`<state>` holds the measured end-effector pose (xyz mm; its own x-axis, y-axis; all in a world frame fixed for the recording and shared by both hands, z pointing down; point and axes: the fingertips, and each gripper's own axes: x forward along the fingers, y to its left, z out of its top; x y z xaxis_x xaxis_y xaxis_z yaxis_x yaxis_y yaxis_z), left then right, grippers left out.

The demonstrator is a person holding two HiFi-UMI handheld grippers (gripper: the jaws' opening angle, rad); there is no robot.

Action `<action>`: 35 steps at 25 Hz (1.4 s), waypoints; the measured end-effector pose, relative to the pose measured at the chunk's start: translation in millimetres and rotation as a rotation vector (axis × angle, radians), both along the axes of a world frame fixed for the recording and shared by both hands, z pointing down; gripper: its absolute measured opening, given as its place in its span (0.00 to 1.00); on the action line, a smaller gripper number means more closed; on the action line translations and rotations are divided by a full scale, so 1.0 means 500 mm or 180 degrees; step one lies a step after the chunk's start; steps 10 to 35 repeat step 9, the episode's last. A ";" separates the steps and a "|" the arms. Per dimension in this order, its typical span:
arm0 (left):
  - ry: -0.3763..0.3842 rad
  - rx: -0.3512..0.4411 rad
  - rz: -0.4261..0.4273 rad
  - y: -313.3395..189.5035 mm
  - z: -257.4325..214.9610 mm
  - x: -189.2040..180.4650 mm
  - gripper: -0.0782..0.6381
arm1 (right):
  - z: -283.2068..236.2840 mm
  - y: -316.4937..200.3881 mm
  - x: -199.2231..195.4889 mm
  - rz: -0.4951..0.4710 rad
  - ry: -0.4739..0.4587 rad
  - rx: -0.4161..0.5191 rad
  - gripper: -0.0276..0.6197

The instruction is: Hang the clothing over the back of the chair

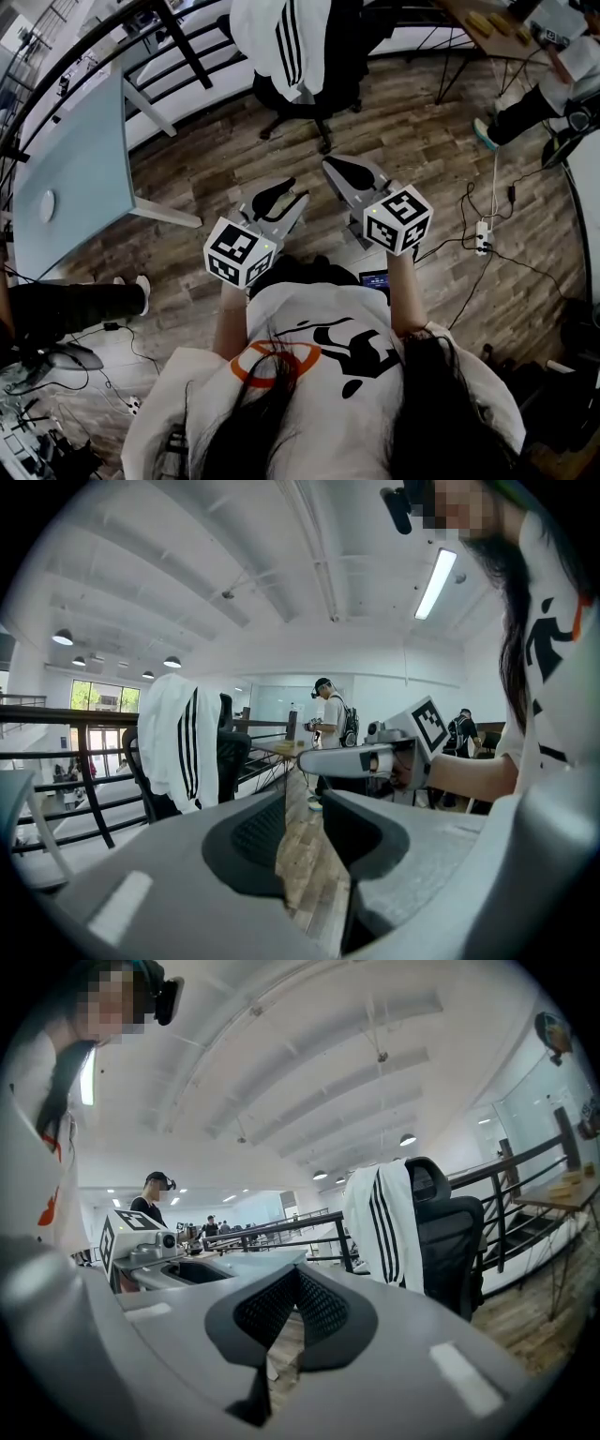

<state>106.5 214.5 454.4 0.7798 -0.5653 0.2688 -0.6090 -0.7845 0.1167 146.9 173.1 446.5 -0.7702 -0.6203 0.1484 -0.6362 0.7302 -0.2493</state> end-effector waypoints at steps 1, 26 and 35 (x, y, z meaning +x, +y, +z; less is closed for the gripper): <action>-0.0005 0.0002 0.0004 0.001 0.001 0.003 0.44 | 0.001 0.001 0.003 0.0003 -0.0002 -0.0002 0.07; -0.0040 0.0004 0.0010 0.009 0.004 0.025 0.44 | 0.005 0.008 0.024 0.0006 0.0013 0.0004 0.07; -0.0040 0.0004 0.0010 0.009 0.004 0.025 0.44 | 0.005 0.008 0.024 0.0006 0.0013 0.0004 0.07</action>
